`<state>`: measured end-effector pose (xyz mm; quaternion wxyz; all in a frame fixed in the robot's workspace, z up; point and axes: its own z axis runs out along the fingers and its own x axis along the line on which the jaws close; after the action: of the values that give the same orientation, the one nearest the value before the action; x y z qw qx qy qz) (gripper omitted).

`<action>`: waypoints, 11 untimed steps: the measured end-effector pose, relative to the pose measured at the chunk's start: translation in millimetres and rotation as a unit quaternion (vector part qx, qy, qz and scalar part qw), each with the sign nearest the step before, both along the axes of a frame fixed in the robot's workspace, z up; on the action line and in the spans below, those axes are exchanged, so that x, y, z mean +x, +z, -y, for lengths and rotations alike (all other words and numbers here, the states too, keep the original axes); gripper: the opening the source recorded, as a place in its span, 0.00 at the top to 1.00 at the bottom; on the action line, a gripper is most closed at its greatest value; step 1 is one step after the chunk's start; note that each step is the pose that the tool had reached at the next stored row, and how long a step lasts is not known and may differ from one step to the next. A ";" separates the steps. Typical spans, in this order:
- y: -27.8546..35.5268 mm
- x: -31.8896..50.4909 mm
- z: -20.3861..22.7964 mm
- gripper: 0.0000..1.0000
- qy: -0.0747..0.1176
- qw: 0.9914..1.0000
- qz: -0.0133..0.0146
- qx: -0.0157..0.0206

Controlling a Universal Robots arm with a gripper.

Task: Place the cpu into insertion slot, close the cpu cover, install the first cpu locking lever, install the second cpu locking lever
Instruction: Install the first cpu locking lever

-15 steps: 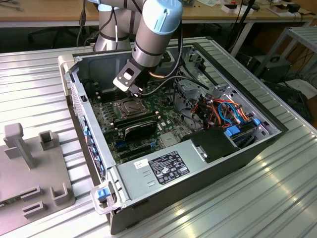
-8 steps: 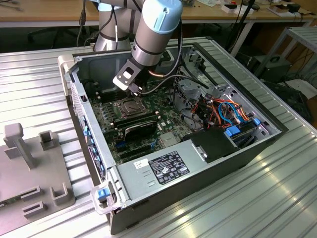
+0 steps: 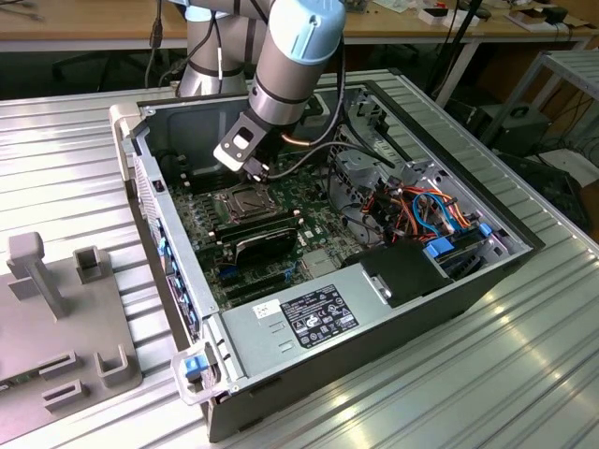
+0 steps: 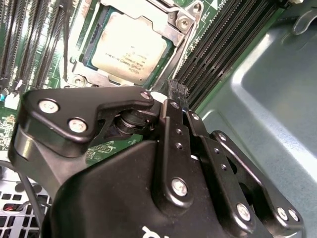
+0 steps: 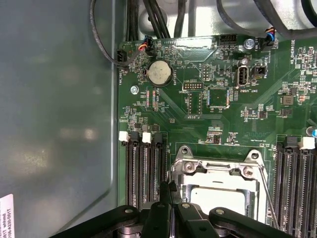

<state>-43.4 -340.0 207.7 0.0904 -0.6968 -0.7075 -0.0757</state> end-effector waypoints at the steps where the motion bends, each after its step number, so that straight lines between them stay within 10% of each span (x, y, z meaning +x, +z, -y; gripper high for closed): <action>1: 0.0 0.0 0.6 0.89 0.000 1.000 0.000 0.000; 11: -0.1 0.9 1.3 0.89 0.000 1.000 0.000 0.000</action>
<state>-42.5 -341.3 207.5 0.0904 -0.6968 -0.7075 -0.0756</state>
